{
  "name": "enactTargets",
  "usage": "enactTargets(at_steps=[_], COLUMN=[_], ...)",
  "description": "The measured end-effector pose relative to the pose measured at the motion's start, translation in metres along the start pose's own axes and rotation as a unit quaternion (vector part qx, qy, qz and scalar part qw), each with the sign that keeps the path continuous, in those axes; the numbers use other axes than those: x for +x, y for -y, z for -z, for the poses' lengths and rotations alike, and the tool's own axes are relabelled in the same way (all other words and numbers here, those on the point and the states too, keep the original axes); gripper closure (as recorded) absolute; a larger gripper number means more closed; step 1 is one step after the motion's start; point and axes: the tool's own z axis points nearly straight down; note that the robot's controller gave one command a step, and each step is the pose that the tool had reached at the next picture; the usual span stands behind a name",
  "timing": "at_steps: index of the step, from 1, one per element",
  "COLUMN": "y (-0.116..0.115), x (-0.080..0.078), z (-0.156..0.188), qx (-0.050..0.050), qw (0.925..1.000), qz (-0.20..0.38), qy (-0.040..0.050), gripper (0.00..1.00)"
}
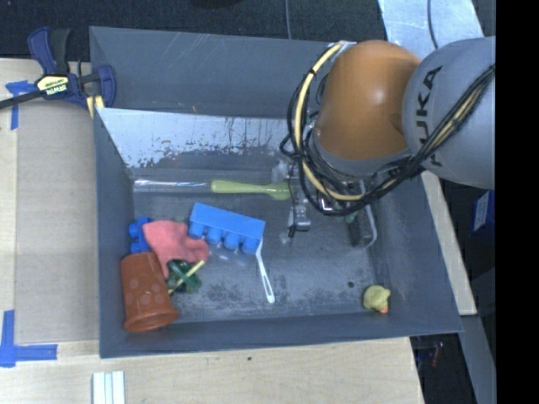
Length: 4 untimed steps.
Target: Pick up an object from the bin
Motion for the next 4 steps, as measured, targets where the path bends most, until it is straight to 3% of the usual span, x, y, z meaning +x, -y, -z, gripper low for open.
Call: enactTargets(at_steps=[1, 2, 3, 4], y=[-0.026, -0.06, -0.016, -0.016], x=[-0.028, -0.031, -0.035, -0.035], z=[-0.042, -0.079, -0.105, -0.105], qx=[-0.002, 0.0, -0.001, -0.001], qw=[0.9999, 0.9989, 0.9999, 0.9999], qz=[-0.017, 0.047, 0.011, 0.011], qy=[0.0032, 0.0031, 0.0007, 0.0006], gripper=[0.0, 0.0, 1.0, 1.0])
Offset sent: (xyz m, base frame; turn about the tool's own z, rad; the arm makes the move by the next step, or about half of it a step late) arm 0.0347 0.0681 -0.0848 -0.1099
